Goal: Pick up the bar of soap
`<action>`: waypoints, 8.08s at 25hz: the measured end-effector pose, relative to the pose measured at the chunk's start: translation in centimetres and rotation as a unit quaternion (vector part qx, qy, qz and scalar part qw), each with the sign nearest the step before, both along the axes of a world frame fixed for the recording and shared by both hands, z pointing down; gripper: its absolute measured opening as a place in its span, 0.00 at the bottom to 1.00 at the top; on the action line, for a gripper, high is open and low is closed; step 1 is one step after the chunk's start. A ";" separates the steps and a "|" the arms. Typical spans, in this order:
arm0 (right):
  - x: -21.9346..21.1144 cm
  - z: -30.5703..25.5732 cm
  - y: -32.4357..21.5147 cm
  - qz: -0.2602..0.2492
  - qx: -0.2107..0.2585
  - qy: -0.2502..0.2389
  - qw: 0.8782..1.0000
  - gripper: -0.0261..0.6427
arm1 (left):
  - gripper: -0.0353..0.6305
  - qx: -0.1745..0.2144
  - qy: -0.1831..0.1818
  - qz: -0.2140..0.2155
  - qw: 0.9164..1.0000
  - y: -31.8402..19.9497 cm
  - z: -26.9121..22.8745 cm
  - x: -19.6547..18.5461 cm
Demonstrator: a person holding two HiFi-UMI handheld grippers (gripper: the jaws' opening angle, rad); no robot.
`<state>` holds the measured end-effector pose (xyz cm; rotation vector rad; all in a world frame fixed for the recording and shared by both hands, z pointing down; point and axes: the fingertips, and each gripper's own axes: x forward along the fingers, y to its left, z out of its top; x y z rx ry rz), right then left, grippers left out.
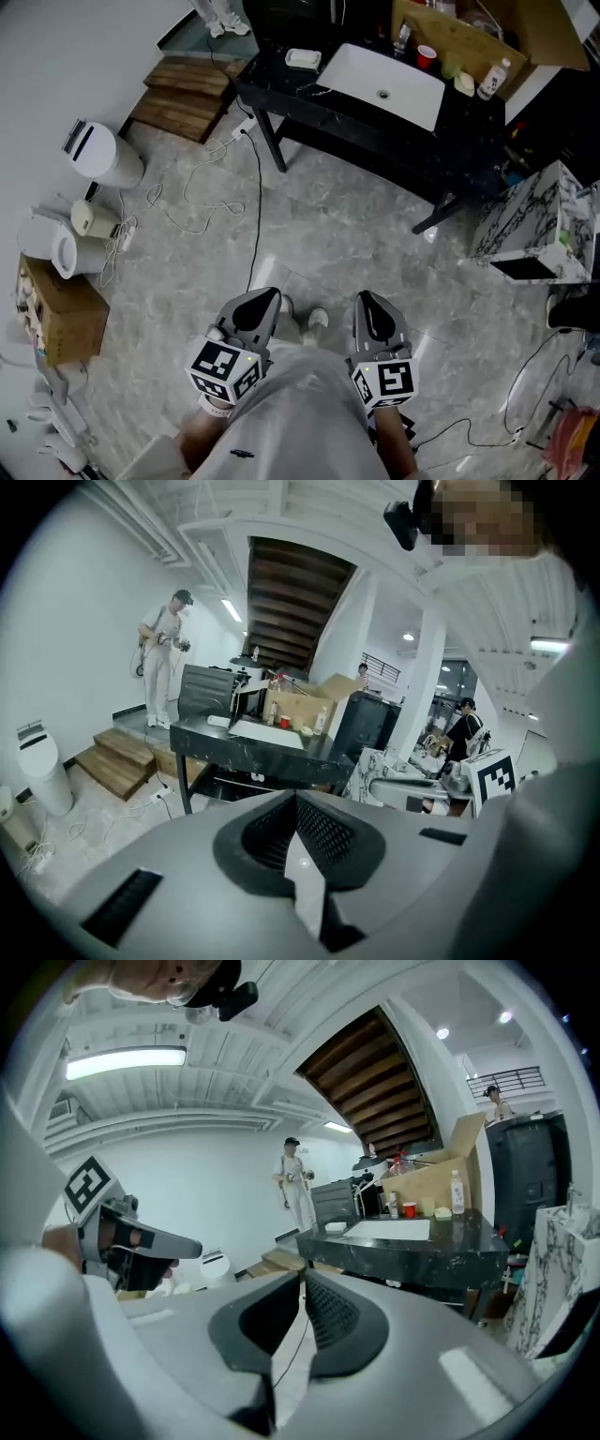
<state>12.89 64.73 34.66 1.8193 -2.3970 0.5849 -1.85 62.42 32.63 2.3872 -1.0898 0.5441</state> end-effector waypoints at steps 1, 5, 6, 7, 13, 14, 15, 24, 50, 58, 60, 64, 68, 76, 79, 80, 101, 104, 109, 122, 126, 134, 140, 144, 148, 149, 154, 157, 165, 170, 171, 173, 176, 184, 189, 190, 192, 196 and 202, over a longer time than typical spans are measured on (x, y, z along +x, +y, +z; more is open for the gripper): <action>-0.1 0.0 0.0 0.008 0.001 -0.003 1.000 0.06 | 0.06 0.003 0.003 -0.008 1.000 0.2 -0.1 -0.5; -1.1 0.1 0.1 0.013 -0.002 -0.022 1.000 0.15 | 0.06 0.001 0.007 -0.036 0.999 1.2 0.3 -2.4; -1.3 0.0 -0.1 0.010 -0.001 -0.023 1.000 0.15 | 0.06 0.000 0.009 -0.041 0.999 1.2 0.4 -2.7; -1.6 0.0 -0.3 0.008 -0.002 -0.022 1.000 0.15 | 0.06 0.001 0.010 -0.044 0.999 1.1 0.4 -2.9; -4.5 1.9 -1.9 -0.015 -0.042 -0.086 0.995 0.15 | 0.06 -0.001 0.009 -0.062 0.998 0.3 1.0 -5.1; -5.2 1.8 -2.6 -0.021 -0.037 -0.079 0.996 0.16 | 0.06 -0.003 0.009 -0.067 0.998 -0.2 1.2 -5.6; -5.8 1.6 -3.4 -0.027 -0.031 -0.073 0.996 0.16 | 0.06 -0.004 0.010 -0.070 0.997 -0.8 1.3 -6.1; -9.0 0.8 -11.7 -0.052 -0.033 -0.065 0.996 0.09 | 0.06 -0.007 0.028 -0.064 0.998 -10.2 1.8 -7.7; -14.9 -3.2 -33.0 0.000 0.012 0.030 0.999 0.06 | 0.06 0.035 0.075 -0.057 0.995 -31.9 -1.9 -19.2; -18.1 -3.4 -34.7 -0.011 0.007 0.033 0.999 0.06 | 0.06 0.028 0.091 -0.061 0.994 -33.8 -1.1 -21.4; -18.3 -3.3 -35.2 -0.015 0.004 0.037 0.999 0.06 | 0.06 0.026 0.095 -0.062 0.993 -34.2 -0.9 -21.5; -18.6 -3.5 -36.5 -0.021 0.008 0.039 0.999 0.06 | 0.06 0.026 0.098 -0.064 0.993 -35.2 -1.2 -21.3; -18.4 -3.6 -38.3 -0.024 0.016 0.036 0.999 0.06 | 0.06 0.032 0.091 -0.057 0.994 -36.9 -1.6 -20.7; -16.5 -2.6 -43.9 -0.023 0.014 0.017 0.999 0.06 | 0.06 0.031 0.077 -0.051 0.995 -42.5 -1.5 -18.4; -15.2 -2.4 -46.7 -0.023 0.017 0.014 1.000 0.06 | 0.06 0.026 0.071 -0.049 0.996 -45.0 -1.0 -17.1; -14.7 -2.3 -47.8 -0.023 0.017 0.013 1.000 0.06 | 0.06 0.024 0.069 -0.049 0.996 -45.9 -0.8 -16.6; -5.2 -0.4 -72.3 -0.097 0.011 -0.008 0.995 0.06 | 0.06 0.021 0.036 -0.096 0.995 -67.6 -0.2 -5.4; -3.8 0.2 -74.3 -0.103 0.012 -0.009 0.995 0.06 | 0.06 0.020 0.025 -0.091 0.995 -69.5 0.5 -3.8; -2.5 0.5 -76.5 -0.110 0.015 -0.015 0.994 0.06 | 0.06 0.019 0.022 -0.103 0.994 -71.6 0.9 -2.5; -2.7 1.7 -76.4 -0.124 -0.010 0.006 0.992 0.06 | 0.06 -0.002 0.029 -0.092 0.995 -72.4 2.1 -1.7; -2.7 2.3 -76.8 -0.126 -0.016 0.018 0.992 0.06 | 0.06 -0.009 0.033 -0.084 0.996 -73.0 2.8 -1.3; -3.1 4.8 -78.2 -0.155 -0.021 0.052 0.986 0.07 | 0.06 -0.025 0.024 -0.069 0.997 -74.0 5.5 -0.8; -3.5 7.1 -79.2 -0.189 -0.034 0.081 0.978 0.17 | 0.06 -0.034 0.021 -0.069 0.997 -74.9 7.4 -0.3; -4.2 8.7 -79.8 -0.219 -0.042 0.108 0.969 0.22 | 0.06 -0.036 0.020 -0.070 0.997 -75.7 8.3 -0.2; -5.1 9.5 -80.5 -0.251 -0.045 0.125 0.959 0.24 | 0.06 -0.042 0.018 -0.068 0.997 -76.2 9.5 0.0; -5.3 9.7 -80.6 -0.259 -0.046 0.126 0.957 0.24 | 0.06 -0.044 0.017 -0.067 0.997 -76.2 9.8 0.0; -5.8 11.8 -80.9 -0.299 -0.063 0.152 0.940 0.29 | 0.06 -0.053 0.018 -0.066 0.996 -76.3 11.2 0.2; -6.3 13.3 -81.0 -0.327 -0.083 0.171 0.926 0.31 | 0.06 -0.057 0.018 -0.065 0.996 -76.5 12.0 0.3; -6.9 17.1 -82.1 -0.387 -0.125 0.231 0.884 0.33 | 0.06 -0.073 0.024 -0.069 0.995 -76.9 14.0 0.5; -6.9 18.8 -82.1 -0.425 -0.147 0.265 0.853 0.33 | 0.06 -0.080 0.027 -0.075 0.994 -76.9 15.0 0.4; -6.9 19.0 -82.1 -0.432 -0.151 0.271 0.847 0.33 | 0.06 -0.081 0.027 -0.076 0.993 -77.0 15.2 0.3; -7.1 19.5 -82.0 -0.444 -0.160 0.280 0.836 0.33 | 0.06 -0.085 0.028 -0.077 0.993 -77.2 15.6 0.2; -7.4 20.2 -81.9 -0.454 -0.171 0.286 0.826 0.34 | 0.06 -0.093 0.029 -0.076 0.992 -77.3 16.2 0.3; -7.4 21.9 -81.7 -0.478 -0.206 0.332 0.787 0.34 | 0.06 -0.101 0.036 -0.079 0.991 -78.0 16.7 0.6; -7.5 22.6 -81.3 -0.503 -0.244 0.354 0.750 0.34 | 0.06 -0.101 0.038 -0.080 0.991 -78.3 17.1 0.6; -7.6 22.8 -81.2 -0.508 -0.254 0.361 0.740 0.34 | 0.06 -0.101 0.038 -0.080 0.991 -78.4 17.2 0.5; -7.8 23.0 -81.1 -0.513 -0.272 0.371 0.725 0.33 | 0.06 -0.101 0.039 -0.083 0.991 -78.5 17.1 0.4; -7.8 23.3 -81.2 -0.506 -0.299 0.392 0.708 0.33 | 0.06 -0.102 0.044 -0.085 0.990 -78.7 17.2 0.4; -8.2 23.0 -81.6 -0.486 -0.287 0.392 0.727 0.33 | 0.06 -0.106 0.048 -0.087 0.989 -78.6 16.9 0.0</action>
